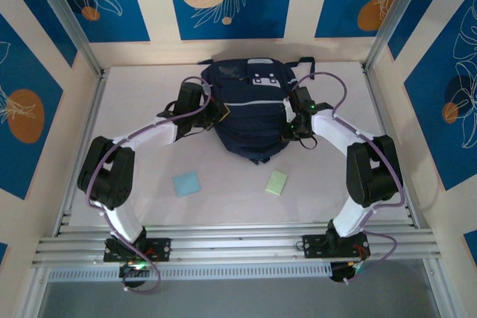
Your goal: Pack books, pencil case, and school supplies into a backpack
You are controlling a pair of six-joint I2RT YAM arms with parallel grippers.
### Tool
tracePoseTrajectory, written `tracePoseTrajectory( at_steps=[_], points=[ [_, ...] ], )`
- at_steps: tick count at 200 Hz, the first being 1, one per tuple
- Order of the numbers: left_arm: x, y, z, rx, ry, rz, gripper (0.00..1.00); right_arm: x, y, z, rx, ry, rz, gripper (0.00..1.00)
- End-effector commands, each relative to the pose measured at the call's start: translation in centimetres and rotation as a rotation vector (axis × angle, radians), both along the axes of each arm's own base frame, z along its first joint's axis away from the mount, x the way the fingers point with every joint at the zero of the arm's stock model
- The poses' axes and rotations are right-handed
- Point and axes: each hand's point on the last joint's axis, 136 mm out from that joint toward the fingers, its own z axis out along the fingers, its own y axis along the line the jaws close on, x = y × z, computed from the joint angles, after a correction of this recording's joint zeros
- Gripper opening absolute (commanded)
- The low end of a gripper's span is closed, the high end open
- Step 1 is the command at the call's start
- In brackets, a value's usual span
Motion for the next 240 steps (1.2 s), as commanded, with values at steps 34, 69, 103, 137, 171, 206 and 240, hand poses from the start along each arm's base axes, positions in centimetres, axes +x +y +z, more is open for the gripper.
tracePoseTrajectory(
  at_steps=[34, 69, 103, 137, 171, 206, 240],
  points=[
    [4.6, 7.0, 2.3, 0.146, -0.111, 0.071, 0.0, -2.3, 7.6, 1.6, 0.192, -0.001, 0.236, 0.0],
    [8.0, 8.2, 2.6, 0.187, -0.11, 0.057, 0.06, -3.4, 15.1, 3.6, 0.409, 0.002, 0.354, 0.0],
    [7.1, 8.7, 3.6, 0.222, -0.113, 0.046, 0.51, -2.1, 20.3, 5.5, 0.533, -0.016, 0.393, 0.0],
    [3.3, 9.6, 3.2, 0.202, -0.074, 0.066, 0.61, -0.5, 23.5, 7.3, 0.594, -0.039, 0.422, 0.0],
    [-0.8, 10.1, 0.5, 0.106, 0.01, 0.144, 0.64, -0.6, 25.0, 7.6, 0.636, -0.01, 0.434, 0.0],
    [-1.9, 8.3, -0.7, -0.004, 0.044, 0.175, 0.65, -2.3, 25.6, 6.4, 0.627, 0.028, 0.446, 0.0],
    [-2.2, 6.5, -2.4, 0.003, 0.066, 0.174, 0.63, -4.1, 25.7, 5.7, 0.613, 0.05, 0.464, 0.0]
  ],
)
